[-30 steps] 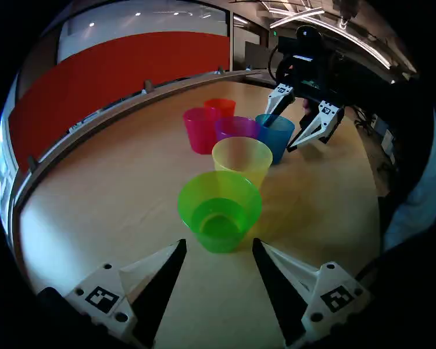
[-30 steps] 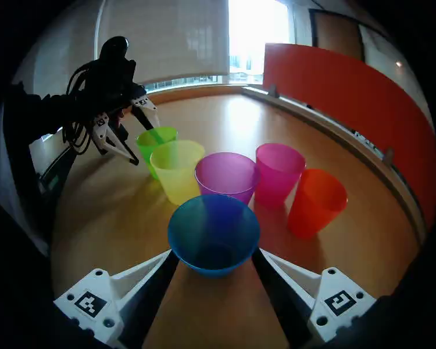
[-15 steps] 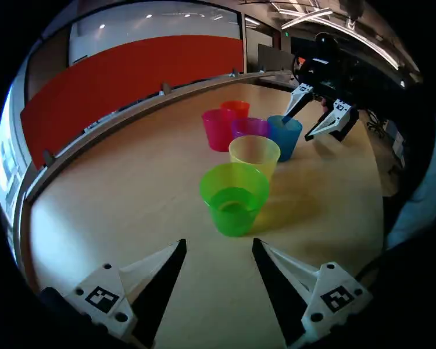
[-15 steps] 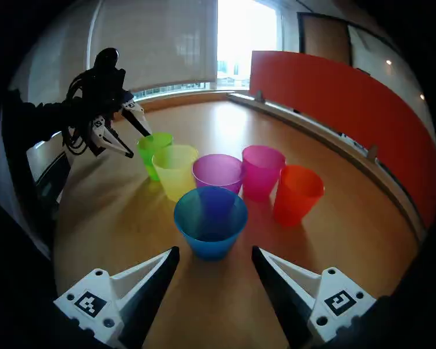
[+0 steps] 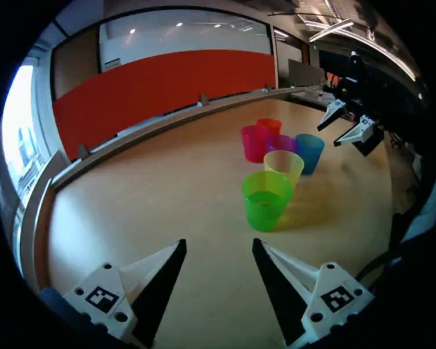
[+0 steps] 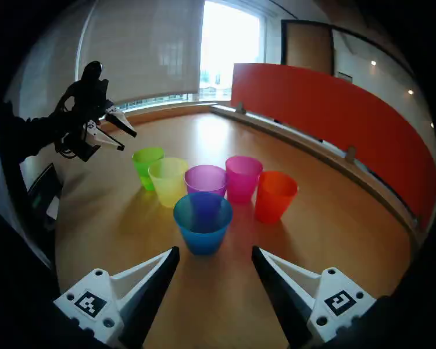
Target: Pour water
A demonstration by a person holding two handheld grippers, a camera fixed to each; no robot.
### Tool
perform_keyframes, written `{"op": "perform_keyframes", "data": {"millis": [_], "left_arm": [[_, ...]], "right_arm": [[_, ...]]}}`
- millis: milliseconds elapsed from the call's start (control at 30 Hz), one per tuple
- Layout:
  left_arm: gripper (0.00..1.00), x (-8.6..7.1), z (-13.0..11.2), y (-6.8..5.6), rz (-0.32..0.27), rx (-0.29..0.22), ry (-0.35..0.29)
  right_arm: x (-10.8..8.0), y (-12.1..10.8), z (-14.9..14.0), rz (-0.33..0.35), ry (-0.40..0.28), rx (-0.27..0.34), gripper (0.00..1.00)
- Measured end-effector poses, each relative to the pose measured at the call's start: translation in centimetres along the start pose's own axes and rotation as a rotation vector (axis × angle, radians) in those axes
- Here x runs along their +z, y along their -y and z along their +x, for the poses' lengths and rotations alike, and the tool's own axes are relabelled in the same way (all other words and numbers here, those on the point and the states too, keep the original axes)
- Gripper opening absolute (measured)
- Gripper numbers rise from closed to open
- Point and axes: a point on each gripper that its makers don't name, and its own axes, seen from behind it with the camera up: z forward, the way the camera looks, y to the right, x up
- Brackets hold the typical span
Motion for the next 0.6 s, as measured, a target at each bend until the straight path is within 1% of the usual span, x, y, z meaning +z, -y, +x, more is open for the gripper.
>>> {"op": "perform_keyframes", "data": {"millis": [100, 200, 467, 600], "left_arm": [[0.84, -0.6, 0.3, 0.6, 0.032, -0.019, -0.023], [0.84, -1.2, 0.5, 1.4, 0.073, -0.039, -0.047], [0.84, -2.0, 0.7, 3.7, 0.173, -0.092, -0.093], [0.84, -2.4, 1.0, 4.9, 0.234, -0.125, -0.124]], "right_arm": [[-0.7, -0.4, 0.1, -0.035, -0.017, 0.021, 0.96], [-1.4, -0.9, 0.1, -0.084, -0.031, 0.055, 0.96], [-3.3, -2.6, -0.5, -0.2, -0.072, 0.134, 0.96], [-4.2, -3.6, -0.4, -0.256, -0.095, 0.171, 0.96]]}}
